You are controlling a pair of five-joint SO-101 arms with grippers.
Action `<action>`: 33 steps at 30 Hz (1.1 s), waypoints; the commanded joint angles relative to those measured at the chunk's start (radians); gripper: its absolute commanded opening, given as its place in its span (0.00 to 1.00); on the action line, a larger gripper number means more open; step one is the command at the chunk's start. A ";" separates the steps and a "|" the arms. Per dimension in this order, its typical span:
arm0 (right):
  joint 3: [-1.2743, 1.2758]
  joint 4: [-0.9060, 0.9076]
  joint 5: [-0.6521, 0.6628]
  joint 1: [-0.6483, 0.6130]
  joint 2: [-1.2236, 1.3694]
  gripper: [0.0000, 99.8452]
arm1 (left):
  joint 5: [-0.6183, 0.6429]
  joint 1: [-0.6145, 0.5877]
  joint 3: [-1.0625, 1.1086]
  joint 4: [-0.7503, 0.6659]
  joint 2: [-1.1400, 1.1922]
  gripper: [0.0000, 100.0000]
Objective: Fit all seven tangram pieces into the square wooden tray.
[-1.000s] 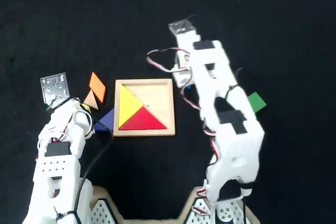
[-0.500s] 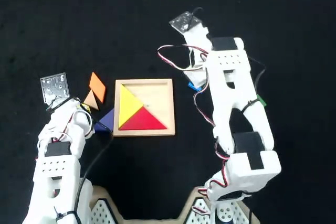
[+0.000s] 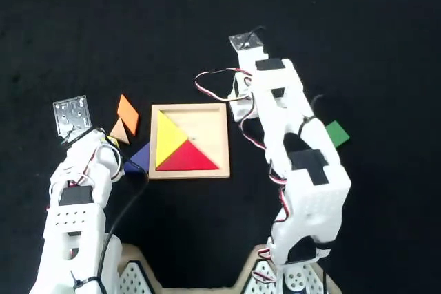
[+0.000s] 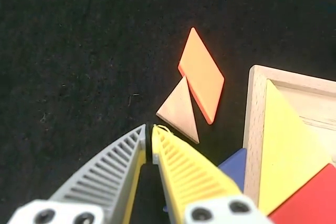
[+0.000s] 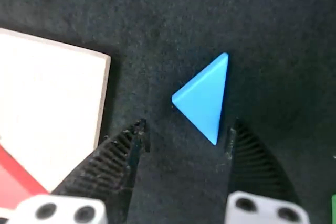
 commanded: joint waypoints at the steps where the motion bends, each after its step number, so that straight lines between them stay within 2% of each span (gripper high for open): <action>1: -0.068 -0.009 -0.008 -0.014 0.005 0.24 | -0.011 0.008 -0.007 -0.023 -0.017 0.03; 11: -0.087 -0.048 -0.008 -0.009 0.099 0.24 | -0.011 0.008 -0.005 -0.023 -0.017 0.03; 17: -0.143 -0.044 0.002 -0.008 0.136 0.15 | -0.011 0.008 -0.005 -0.023 -0.017 0.03; 33: -0.186 -0.052 0.031 -0.009 0.140 0.17 | -0.011 0.008 -0.005 -0.023 -0.017 0.03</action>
